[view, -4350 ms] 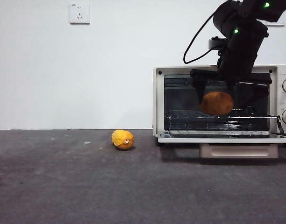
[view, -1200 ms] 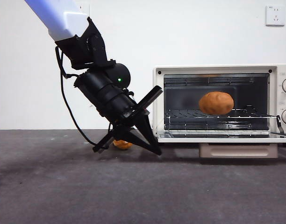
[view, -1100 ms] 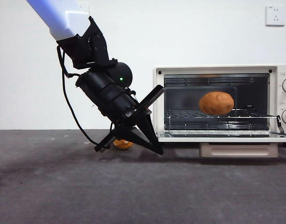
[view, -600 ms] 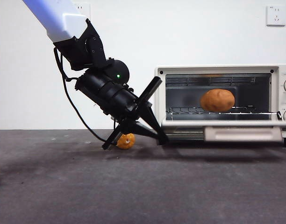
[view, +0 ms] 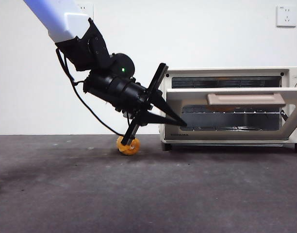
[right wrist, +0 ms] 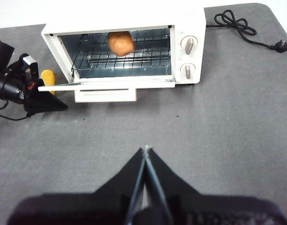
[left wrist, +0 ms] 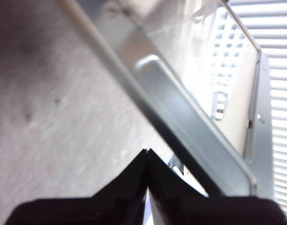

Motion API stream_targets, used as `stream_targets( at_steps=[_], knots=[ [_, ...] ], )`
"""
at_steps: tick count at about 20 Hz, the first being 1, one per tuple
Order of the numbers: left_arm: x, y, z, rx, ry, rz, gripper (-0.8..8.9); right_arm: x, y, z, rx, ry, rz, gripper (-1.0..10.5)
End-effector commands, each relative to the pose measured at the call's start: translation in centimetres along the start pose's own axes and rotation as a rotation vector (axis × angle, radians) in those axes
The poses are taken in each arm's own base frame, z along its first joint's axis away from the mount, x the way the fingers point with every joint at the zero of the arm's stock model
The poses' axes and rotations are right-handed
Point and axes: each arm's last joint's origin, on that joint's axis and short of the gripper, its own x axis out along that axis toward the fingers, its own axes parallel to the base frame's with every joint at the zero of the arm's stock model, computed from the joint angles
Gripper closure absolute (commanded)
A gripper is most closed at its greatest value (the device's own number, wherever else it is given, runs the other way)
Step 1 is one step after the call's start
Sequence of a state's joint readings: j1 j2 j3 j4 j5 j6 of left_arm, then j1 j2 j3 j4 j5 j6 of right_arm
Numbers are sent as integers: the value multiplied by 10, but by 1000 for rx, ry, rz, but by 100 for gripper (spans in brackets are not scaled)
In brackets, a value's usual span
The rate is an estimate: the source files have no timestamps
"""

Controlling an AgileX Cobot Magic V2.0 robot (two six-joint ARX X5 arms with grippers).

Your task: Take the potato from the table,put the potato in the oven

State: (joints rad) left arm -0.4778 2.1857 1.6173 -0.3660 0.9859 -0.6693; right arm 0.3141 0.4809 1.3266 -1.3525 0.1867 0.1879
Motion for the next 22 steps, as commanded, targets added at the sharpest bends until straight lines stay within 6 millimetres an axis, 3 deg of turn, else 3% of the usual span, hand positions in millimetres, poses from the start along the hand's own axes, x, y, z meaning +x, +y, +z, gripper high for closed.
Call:
stream_targets(
  at_steps=[1,13,18,22],
  knots=[
    [-2,-17,9,46,-18,-39,822,-1,-1,-2,9,8,-4,954],
    [-30,-85,35,202,-160,-62,822,-1,0,1,21,-15,8,951],
    [-36,-107,31,281,-137,-70,822,-1,0,1,21,-14,7,946],
    [-49,-139,14,416,-130,-69,822,0,0,1,21,-12,2,946]
  ],
)
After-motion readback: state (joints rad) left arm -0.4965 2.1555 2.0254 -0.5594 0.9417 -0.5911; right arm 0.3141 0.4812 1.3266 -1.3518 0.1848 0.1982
